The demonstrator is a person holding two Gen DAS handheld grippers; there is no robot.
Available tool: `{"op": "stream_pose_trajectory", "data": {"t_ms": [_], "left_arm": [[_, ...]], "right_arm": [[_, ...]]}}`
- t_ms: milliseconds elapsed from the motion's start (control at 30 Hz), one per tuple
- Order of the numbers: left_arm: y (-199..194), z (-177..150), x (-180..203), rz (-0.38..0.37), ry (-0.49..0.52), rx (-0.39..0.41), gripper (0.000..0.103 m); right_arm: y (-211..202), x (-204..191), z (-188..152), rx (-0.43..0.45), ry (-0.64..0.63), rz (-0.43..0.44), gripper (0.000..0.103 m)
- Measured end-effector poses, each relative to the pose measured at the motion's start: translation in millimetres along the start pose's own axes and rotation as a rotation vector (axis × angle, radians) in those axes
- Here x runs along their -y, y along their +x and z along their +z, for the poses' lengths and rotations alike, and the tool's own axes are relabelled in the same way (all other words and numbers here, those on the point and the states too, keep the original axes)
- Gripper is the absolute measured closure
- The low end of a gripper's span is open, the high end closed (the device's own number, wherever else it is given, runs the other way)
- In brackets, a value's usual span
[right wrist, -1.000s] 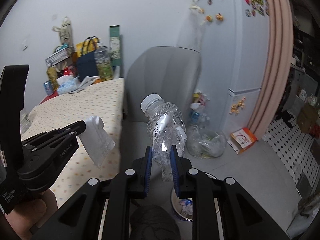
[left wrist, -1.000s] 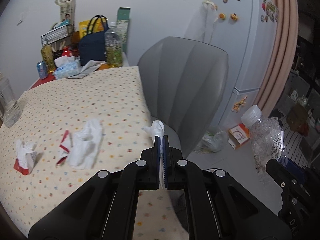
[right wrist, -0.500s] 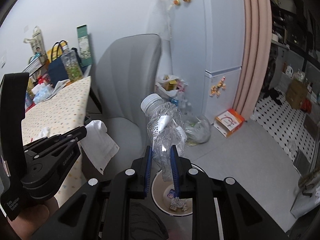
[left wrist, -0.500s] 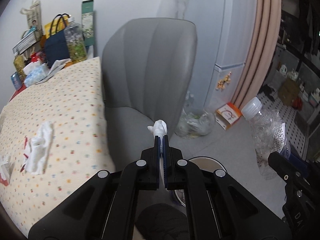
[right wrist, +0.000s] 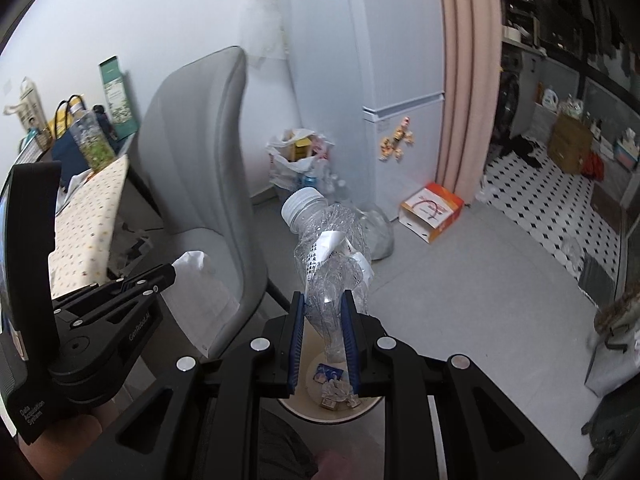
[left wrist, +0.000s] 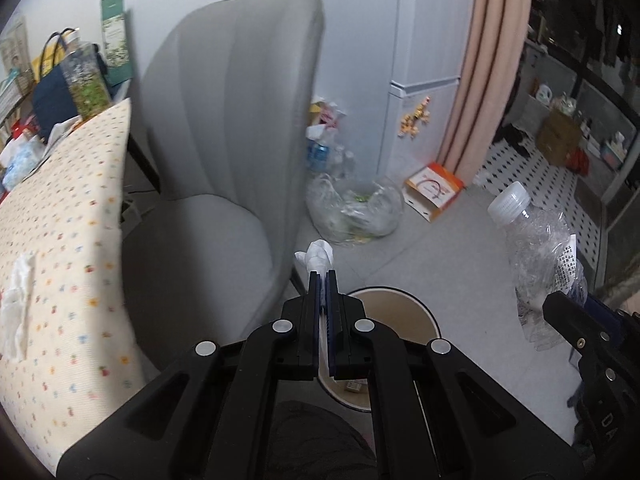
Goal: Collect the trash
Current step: 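Open both tools over the wastebasket to drop the bottle and wrapper, then move both tools back to the table toward the remaining tissues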
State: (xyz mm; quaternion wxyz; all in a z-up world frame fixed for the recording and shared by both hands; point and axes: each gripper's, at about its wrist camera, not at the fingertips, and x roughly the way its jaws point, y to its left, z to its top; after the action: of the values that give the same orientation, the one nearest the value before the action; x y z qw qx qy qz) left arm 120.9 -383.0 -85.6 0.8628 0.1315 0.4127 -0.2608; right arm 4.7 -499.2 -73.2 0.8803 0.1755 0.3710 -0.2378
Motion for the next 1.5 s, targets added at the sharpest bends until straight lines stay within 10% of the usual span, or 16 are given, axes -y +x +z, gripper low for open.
{"op": "stream_pose_trajectory", "data": {"t_ms": [267,433,900,1000,1500], "left_arm": [[18.0,2.5,20.7,-0.098,0.001,-0.054,0.095],[18.3,1.5,14.8,-0.090,-0.020,-0.051,0.071],[-9.5,1.4,-47.4,0.065,-0.103,0.018,0.042],[-11.6,-0.8,-61.1,0.083,-0.120,0.014,0.035],[-49.2,-6.6,-88.9,0.118,-0.163,0.093,0.014]], "right_arm": [[14.3,29.9,-6.5,-0.023,0.059,-0.026,0.084],[19.6,37.4,-9.8,-0.030,0.071,-0.025,0.084],[29.6,3.3,-6.8,-0.047,0.021,0.030,0.083],[24.4,-5.1,-3.5,-0.025,0.014,-0.002,0.043],[-17.5,-37.4,5.4,0.045,-0.056,-0.011,0.022]]}}
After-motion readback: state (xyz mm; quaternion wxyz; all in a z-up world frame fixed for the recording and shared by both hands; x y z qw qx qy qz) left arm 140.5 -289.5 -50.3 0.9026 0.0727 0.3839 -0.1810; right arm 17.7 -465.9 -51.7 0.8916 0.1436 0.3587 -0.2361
